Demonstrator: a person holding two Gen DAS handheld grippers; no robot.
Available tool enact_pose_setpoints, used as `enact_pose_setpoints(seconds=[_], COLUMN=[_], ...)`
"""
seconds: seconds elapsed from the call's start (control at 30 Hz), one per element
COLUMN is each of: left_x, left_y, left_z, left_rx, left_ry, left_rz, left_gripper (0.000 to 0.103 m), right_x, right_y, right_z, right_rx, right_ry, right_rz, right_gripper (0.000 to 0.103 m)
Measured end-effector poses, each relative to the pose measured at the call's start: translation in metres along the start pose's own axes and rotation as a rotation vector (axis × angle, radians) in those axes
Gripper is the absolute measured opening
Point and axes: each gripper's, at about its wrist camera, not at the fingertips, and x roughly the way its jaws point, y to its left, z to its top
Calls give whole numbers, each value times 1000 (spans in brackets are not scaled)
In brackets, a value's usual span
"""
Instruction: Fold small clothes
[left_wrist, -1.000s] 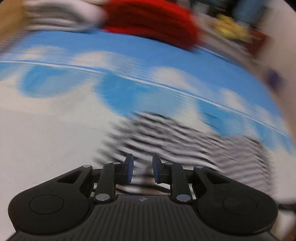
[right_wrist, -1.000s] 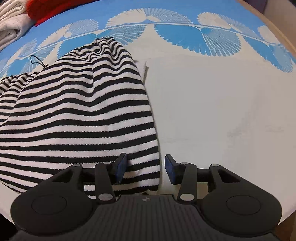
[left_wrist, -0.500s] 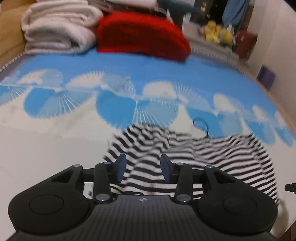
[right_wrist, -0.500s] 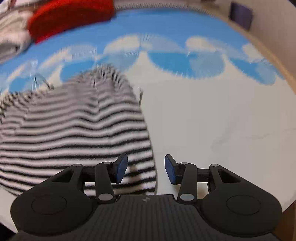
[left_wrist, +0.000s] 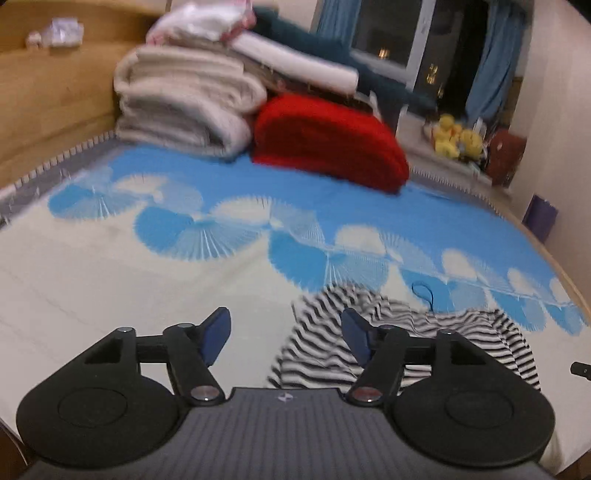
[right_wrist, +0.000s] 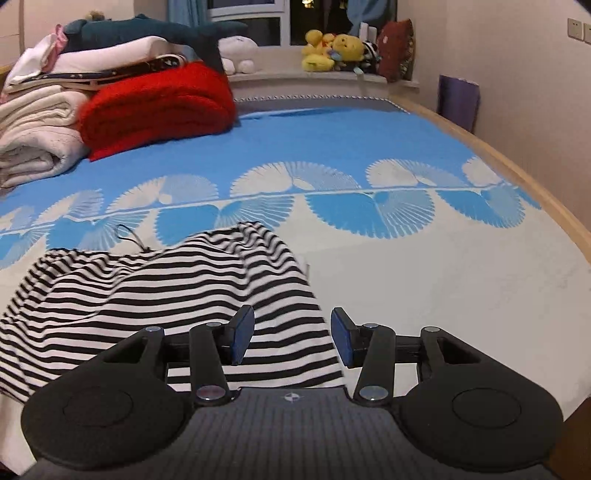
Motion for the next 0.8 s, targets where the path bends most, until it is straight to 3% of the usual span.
enact_pose_setpoints(seconds=[0.37, 0.4, 0.43, 0.5, 0.7, 0.8], left_x=[-17, -19, -19, -20, -27, -27], left_y=[58, 64, 70, 80, 103, 121], left_z=[3, 4, 3, 3, -1, -2], left_rx=[-80, -92, -99, -96, -33, -50], left_ry=[-41, -44, -43, -38, -59, -56], left_rz=[29, 29, 32, 43, 53, 61], left_gripper=[72, 72, 72, 72, 72, 72], right_x=[-12, -10, -8, -7, -15, -15], right_y=[44, 52, 62, 82, 183, 240], right_z=[-19, -23, -27, -34, -46, -53], right_rx=[23, 17, 7, -16, -194, -285], right_ry=[-12, 5, 29, 54, 38, 54], right_rz=[36, 55, 89, 155, 364, 449], right_gripper=[47, 39, 23, 10, 10, 10])
